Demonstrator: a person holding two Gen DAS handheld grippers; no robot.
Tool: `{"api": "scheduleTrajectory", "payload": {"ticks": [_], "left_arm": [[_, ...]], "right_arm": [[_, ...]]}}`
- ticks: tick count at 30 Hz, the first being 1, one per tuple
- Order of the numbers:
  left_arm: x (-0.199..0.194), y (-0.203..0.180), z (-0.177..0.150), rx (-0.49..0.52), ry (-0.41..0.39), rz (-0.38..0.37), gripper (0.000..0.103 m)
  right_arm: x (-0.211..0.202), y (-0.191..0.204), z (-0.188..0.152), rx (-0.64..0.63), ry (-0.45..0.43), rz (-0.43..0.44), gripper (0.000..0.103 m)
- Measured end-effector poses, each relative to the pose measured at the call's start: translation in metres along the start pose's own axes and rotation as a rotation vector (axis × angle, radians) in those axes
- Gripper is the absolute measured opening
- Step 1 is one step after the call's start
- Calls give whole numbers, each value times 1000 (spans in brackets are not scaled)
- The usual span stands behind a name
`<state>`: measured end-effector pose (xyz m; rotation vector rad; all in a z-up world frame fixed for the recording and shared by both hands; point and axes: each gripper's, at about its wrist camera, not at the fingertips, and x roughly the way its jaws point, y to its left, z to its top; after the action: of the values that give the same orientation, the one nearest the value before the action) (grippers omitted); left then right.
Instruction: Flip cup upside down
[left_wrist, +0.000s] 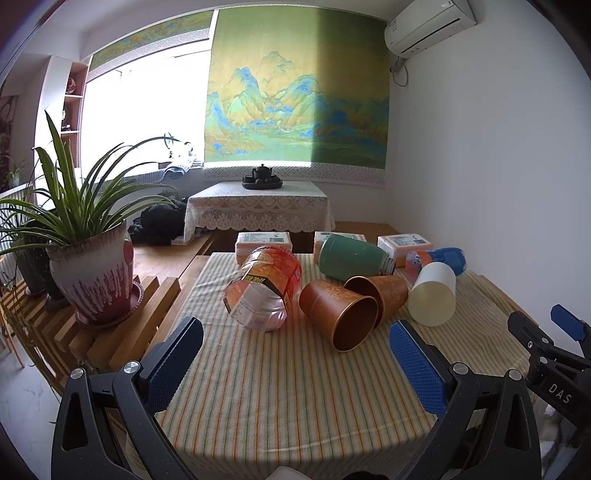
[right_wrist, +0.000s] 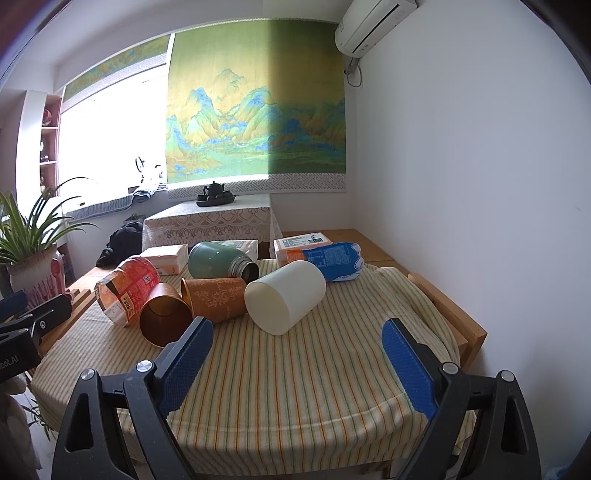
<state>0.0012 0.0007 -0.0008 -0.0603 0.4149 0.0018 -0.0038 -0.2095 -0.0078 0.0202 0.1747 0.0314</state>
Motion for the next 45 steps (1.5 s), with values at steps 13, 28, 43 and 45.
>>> {"api": "scheduleTrajectory", "payload": {"ticks": [13,28,43,45], "left_arm": [[11,-5,2,16,24,-17,102],[34,-24,11,68,75,-50,102],[55,-55,20,146,115,-68,102],[65,-65,27,204,138,-89,102]], "right_arm": [[7,-5,2,11,25,8,90],[27,-27,11,41,62,9,90],[92,-87,55,50,149,43,90],[98,-97,58,73,163,39,90]]}}
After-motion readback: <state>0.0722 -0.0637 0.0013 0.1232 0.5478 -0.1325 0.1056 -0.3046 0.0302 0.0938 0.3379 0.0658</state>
